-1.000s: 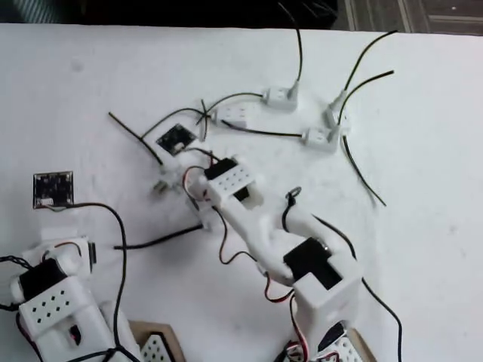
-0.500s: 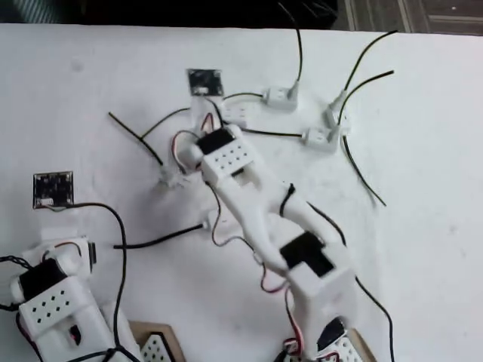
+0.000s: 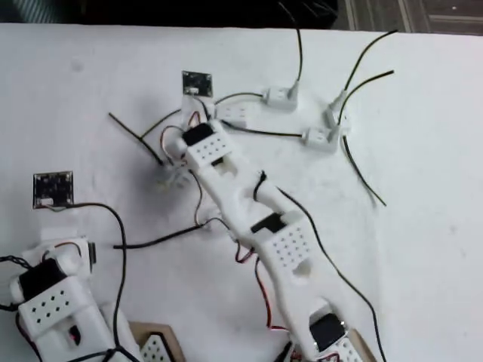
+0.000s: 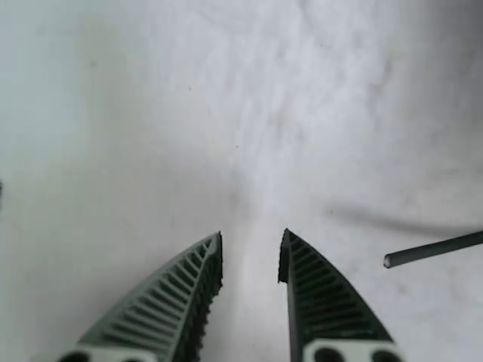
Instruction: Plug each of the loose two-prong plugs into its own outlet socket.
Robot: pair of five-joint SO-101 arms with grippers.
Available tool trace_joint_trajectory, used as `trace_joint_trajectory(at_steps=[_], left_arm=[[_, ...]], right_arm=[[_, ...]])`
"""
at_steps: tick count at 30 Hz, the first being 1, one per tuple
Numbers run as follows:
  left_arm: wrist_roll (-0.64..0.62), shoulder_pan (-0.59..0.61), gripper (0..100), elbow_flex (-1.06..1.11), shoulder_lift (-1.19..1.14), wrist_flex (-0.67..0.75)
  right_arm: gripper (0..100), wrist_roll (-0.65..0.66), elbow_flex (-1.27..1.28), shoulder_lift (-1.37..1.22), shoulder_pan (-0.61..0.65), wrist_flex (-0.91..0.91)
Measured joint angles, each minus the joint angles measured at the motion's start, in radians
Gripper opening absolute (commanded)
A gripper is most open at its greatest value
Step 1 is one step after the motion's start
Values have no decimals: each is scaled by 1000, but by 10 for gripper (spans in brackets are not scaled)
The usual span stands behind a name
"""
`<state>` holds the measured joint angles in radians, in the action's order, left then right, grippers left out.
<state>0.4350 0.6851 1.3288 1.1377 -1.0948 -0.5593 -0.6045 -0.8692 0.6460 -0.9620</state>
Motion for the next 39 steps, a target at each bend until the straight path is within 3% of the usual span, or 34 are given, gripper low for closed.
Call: trace_joint_trajectory(at_steps=[4, 9, 18, 27, 39], left_arm=[[0, 0, 142, 0, 0, 0], [0, 0, 142, 0, 0, 0], [0, 0, 142, 0, 0, 0], [0, 0, 142, 0, 0, 0], [0, 0, 142, 0, 0, 0]], right_arm=[[170, -2, -133, -77, 8, -87], [18, -2, -270, -157, 5, -187], [18, 8, -448, -209, 14, -368], [17, 195, -770, -209, -26, -720], [17, 454, -804, -146, -153, -755]])
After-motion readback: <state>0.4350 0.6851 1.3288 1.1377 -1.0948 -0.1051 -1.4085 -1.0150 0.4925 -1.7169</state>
